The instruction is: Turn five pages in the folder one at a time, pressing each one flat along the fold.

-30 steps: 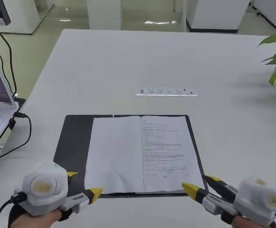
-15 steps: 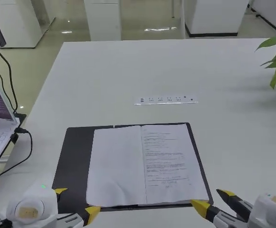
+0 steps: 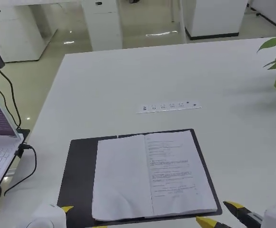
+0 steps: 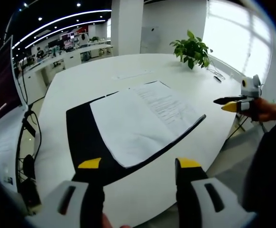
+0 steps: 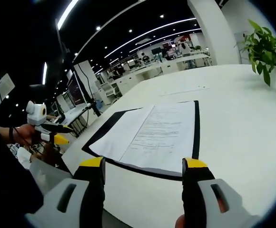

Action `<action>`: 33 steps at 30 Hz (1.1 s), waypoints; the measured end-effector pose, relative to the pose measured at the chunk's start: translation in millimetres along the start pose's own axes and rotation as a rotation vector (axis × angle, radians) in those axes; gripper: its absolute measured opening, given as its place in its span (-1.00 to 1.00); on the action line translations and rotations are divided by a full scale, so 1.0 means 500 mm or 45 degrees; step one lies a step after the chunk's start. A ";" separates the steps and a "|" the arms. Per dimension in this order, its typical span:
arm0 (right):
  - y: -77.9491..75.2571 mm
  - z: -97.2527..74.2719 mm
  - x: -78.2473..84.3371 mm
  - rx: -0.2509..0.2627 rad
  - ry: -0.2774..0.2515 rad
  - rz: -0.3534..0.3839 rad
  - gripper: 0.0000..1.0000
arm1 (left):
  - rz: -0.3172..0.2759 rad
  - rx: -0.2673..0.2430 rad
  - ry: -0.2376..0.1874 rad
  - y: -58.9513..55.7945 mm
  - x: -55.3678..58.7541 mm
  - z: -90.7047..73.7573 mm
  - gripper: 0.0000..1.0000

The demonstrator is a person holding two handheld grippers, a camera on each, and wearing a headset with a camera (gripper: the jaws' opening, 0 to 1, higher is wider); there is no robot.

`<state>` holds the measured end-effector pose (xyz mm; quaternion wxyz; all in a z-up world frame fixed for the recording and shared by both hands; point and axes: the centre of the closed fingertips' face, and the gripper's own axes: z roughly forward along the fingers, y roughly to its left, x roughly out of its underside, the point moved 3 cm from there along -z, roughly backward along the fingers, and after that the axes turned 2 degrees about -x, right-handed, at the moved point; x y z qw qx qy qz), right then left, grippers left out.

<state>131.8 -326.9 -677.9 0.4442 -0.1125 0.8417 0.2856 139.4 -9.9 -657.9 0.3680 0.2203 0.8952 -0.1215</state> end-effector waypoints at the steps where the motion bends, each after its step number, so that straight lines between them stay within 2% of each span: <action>1: -0.002 0.000 0.000 0.001 0.004 -0.002 0.29 | 0.004 0.002 0.005 0.000 -0.001 0.002 0.21; 6: 0.000 -0.009 -0.008 0.006 0.014 0.001 0.29 | 0.036 0.021 0.019 -0.008 -0.015 0.009 0.20; 9: 0.001 -0.014 -0.008 0.007 0.023 -0.015 0.29 | 0.057 0.051 -0.002 -0.016 -0.035 0.012 0.19; 14: 0.001 -0.015 -0.009 0.021 0.001 0.008 0.29 | 0.103 0.093 0.009 -0.031 -0.045 0.028 0.19; 17: 0.011 -0.015 -0.006 0.007 -0.006 0.013 0.27 | 0.116 0.138 0.001 -0.050 -0.063 0.041 0.17; 19: 0.021 -0.013 0.001 -0.021 0.018 0.011 0.26 | 0.098 0.156 -0.010 -0.058 -0.077 0.049 0.16; 21: 0.025 -0.012 0.006 -0.021 0.036 -0.015 0.27 | 0.097 0.168 -0.024 -0.067 -0.092 0.059 0.16; 26: 0.023 -0.014 0.003 -0.002 0.021 0.009 0.29 | 0.182 0.245 -0.004 -0.105 -0.107 0.086 0.16; 33: 0.019 -0.021 0.007 0.008 0.030 0.014 0.31 | 0.243 0.328 0.003 -0.151 -0.140 0.130 0.16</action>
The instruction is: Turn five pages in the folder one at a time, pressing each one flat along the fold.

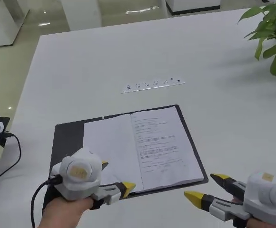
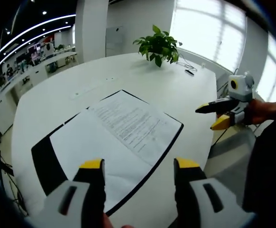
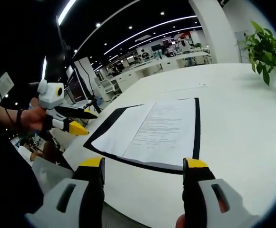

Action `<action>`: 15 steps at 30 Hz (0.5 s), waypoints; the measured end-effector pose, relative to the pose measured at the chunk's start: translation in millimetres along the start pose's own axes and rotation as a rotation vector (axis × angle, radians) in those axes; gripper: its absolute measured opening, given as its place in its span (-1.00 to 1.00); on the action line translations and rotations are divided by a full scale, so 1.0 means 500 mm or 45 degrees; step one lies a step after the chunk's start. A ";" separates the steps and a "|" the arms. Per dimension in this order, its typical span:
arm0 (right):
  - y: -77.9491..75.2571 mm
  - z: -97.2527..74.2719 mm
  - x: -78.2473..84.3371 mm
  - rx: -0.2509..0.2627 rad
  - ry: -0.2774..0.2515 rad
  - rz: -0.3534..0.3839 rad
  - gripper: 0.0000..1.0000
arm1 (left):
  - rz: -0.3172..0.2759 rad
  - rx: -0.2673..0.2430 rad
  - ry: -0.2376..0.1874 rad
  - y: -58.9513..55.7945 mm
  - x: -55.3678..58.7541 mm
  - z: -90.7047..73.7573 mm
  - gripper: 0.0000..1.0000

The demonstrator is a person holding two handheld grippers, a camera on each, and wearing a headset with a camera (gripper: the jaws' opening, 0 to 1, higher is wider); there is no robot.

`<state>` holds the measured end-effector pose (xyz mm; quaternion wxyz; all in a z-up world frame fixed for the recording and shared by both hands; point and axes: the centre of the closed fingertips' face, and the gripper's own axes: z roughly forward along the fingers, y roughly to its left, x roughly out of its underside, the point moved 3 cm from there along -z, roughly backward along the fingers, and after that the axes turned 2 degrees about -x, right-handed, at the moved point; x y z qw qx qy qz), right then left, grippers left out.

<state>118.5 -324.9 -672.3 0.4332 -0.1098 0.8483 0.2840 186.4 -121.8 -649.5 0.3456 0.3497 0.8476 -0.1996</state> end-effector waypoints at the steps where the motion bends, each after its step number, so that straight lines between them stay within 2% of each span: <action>1: -0.002 -0.002 0.000 0.002 0.001 0.001 0.31 | 0.010 0.007 0.001 -0.003 -0.006 0.007 0.16; 8: -0.016 -0.013 -0.005 0.023 -0.010 0.014 0.33 | 0.072 0.086 0.007 -0.034 -0.044 0.068 0.16; 15: -0.028 -0.021 -0.004 0.031 -0.012 0.029 0.33 | 0.100 0.132 0.026 -0.064 -0.062 0.123 0.15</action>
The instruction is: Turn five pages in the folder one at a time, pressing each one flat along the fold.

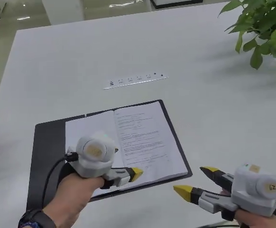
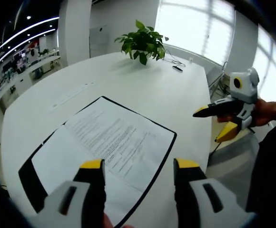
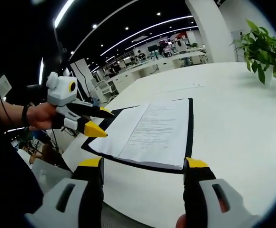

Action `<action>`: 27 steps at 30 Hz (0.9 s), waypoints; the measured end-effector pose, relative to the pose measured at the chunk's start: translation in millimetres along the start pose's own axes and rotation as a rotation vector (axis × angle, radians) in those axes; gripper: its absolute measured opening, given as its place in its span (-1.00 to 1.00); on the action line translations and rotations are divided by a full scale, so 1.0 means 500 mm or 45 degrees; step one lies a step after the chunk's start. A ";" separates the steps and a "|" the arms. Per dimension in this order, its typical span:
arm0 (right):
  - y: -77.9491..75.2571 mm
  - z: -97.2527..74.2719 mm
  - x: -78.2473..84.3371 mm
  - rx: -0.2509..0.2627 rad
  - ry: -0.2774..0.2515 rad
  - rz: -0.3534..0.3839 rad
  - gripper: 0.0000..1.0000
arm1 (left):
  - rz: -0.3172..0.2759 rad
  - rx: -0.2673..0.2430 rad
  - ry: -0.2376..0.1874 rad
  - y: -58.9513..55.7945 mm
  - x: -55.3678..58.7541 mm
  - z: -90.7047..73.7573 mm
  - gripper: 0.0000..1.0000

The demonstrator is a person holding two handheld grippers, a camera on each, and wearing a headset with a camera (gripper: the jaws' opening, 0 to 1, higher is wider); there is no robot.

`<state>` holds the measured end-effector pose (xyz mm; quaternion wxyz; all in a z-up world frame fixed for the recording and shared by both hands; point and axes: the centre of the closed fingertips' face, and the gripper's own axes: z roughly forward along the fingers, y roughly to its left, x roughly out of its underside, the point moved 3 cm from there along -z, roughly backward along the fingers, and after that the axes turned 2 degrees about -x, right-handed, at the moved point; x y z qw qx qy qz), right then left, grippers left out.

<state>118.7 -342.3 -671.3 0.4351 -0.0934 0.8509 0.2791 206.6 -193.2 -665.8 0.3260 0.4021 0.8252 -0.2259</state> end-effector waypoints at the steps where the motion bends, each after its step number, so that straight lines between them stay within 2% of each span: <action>1: -0.001 -0.001 0.000 -0.002 -0.002 0.005 0.31 | 0.007 0.008 0.004 -0.005 -0.002 0.008 0.15; 4: -0.002 -0.005 0.005 -0.011 0.002 0.012 0.28 | 0.037 0.042 0.016 -0.029 -0.012 0.038 0.15; 8: -0.006 -0.008 0.016 -0.015 0.019 0.023 0.35 | 0.064 0.079 0.027 -0.055 -0.021 0.078 0.15; 14: -0.011 -0.014 0.024 -0.019 0.025 0.044 0.36 | 0.050 0.099 0.038 -0.079 -0.025 0.136 0.16; 18: -0.014 -0.016 0.029 -0.028 0.039 0.055 0.36 | 0.010 0.084 0.031 -0.091 -0.030 0.173 0.17; 21: -0.017 -0.015 0.033 -0.040 0.053 0.058 0.36 | -0.047 0.054 0.022 -0.092 -0.032 0.203 0.22; 27: -0.021 -0.010 0.032 -0.063 0.083 0.052 0.35 | -0.032 -0.003 0.046 -0.095 -0.027 0.254 0.30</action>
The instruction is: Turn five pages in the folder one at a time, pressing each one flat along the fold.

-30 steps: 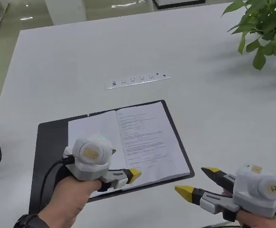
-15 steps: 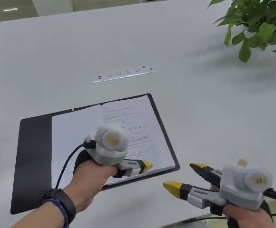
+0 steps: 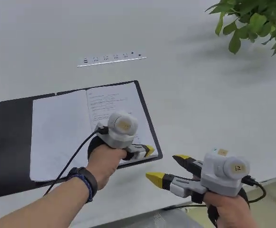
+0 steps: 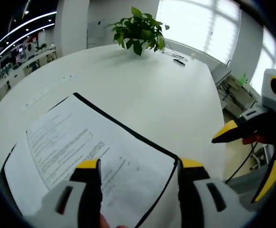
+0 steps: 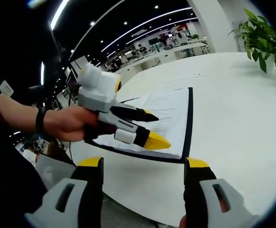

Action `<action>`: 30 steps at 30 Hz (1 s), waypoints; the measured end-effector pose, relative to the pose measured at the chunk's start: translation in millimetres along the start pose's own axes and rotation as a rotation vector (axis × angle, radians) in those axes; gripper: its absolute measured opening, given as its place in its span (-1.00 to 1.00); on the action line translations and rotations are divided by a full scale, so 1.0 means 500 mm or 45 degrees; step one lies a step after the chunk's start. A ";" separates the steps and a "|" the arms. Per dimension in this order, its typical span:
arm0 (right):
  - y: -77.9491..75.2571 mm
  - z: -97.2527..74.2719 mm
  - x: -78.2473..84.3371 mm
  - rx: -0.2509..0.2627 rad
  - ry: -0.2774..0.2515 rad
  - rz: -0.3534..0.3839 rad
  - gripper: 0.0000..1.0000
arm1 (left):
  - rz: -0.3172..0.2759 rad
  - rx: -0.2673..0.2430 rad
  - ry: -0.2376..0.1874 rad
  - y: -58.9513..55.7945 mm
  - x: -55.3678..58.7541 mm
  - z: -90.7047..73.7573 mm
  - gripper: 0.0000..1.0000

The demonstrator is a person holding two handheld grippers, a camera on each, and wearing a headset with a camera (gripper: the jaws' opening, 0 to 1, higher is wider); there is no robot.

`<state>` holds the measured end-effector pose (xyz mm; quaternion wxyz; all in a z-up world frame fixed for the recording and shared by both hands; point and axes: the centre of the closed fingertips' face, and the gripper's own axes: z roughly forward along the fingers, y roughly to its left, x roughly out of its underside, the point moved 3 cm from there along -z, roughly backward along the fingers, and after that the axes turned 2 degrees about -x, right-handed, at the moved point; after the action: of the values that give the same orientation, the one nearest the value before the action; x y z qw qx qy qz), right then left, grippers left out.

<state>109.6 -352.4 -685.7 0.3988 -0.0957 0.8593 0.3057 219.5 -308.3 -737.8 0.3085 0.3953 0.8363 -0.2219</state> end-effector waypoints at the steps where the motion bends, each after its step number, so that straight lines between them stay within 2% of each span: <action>1: 0.000 0.002 -0.001 -0.006 0.005 0.000 0.35 | 0.002 -0.014 0.005 0.003 0.000 0.010 0.31; 4: -0.001 0.006 -0.004 -0.020 0.024 -0.007 0.35 | 0.012 -0.051 0.026 0.010 0.007 0.027 0.35; 6: 0.000 0.007 -0.007 -0.031 0.030 -0.012 0.34 | 0.044 -0.063 0.064 0.012 0.022 0.034 0.34; 7: 0.000 0.008 -0.008 -0.033 0.032 -0.013 0.34 | 0.084 -0.080 0.074 0.016 0.027 0.035 0.30; 8: -0.004 0.009 -0.007 -0.035 0.036 -0.014 0.34 | 0.173 -0.114 0.071 0.021 0.027 0.034 0.27; 9: -0.005 0.011 -0.006 -0.037 0.041 -0.012 0.34 | 0.124 -0.093 0.057 0.012 0.028 0.035 0.27; 16: -0.018 0.024 -0.006 -0.057 0.056 -0.002 0.31 | 0.081 -0.093 0.011 0.030 0.023 0.029 0.14; 18: -0.025 0.030 -0.013 -0.060 0.038 0.002 0.28 | 0.079 -0.092 0.009 0.031 0.023 0.028 0.10; 21: -0.038 0.042 -0.028 -0.059 -0.010 0.064 0.27 | 0.073 -0.091 -0.004 0.034 0.024 0.027 0.05; 30: -0.066 0.098 -0.067 -0.075 -0.060 0.112 0.20 | 0.037 -0.107 -0.041 0.047 0.026 0.022 -0.13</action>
<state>176.1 -351.6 -699.9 0.4020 -0.0625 0.8437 0.3501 235.4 -294.4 -757.5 0.3414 0.3903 0.8340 -0.1884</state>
